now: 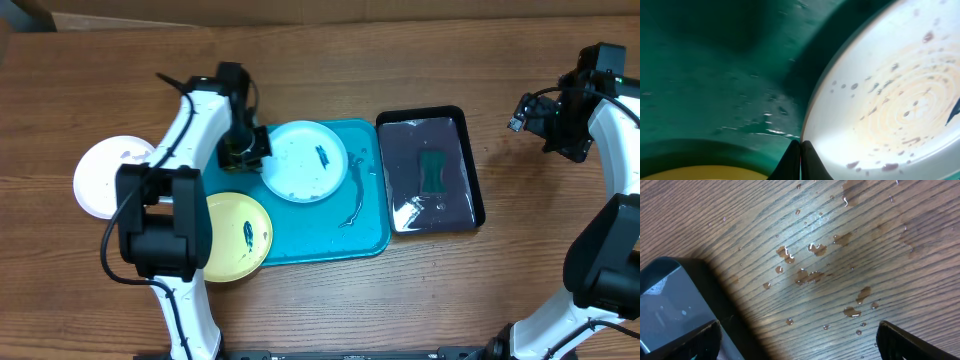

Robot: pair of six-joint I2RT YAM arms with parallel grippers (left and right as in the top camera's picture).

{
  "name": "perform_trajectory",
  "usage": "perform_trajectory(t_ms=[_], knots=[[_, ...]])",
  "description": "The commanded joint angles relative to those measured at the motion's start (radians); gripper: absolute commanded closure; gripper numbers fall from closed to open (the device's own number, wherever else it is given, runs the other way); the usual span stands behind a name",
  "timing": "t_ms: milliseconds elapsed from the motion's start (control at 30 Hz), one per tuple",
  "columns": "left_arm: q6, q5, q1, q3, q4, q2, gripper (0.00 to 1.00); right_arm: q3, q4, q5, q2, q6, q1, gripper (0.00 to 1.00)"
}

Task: Clean dirty plates on tray and stack at the side
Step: 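Slide the gripped white plate to the tray center with the left gripper, then reach the right gripper into the black basin and grasp the green sponge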

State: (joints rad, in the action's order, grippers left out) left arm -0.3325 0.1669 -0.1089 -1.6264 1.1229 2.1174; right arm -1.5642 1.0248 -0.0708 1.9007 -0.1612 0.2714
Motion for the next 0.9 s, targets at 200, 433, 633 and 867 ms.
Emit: perform_trajectory(t_ms=[200, 433, 633, 867], knots=[[0.011, 0.018, -0.128, -0.02, 0.012, 0.013, 0.96, -0.008, -0.002, 0.003, -0.011, -0.007, -0.001, 0.0], [0.011, 0.018, -0.147, -0.021, 0.027, 0.013, 0.96, -0.008, -0.002, 0.003, -0.011, -0.007, -0.001, 0.0], [0.02, 0.017, -0.144, -0.051, 0.055, 0.012, 0.96, -0.008, -0.002, 0.003, -0.011, -0.007, -0.001, 0.0], [0.026, -0.014, -0.14, -0.143, 0.109, 0.012, 0.84, -0.008, -0.002, 0.003, -0.011, -0.007, -0.001, 0.0]])
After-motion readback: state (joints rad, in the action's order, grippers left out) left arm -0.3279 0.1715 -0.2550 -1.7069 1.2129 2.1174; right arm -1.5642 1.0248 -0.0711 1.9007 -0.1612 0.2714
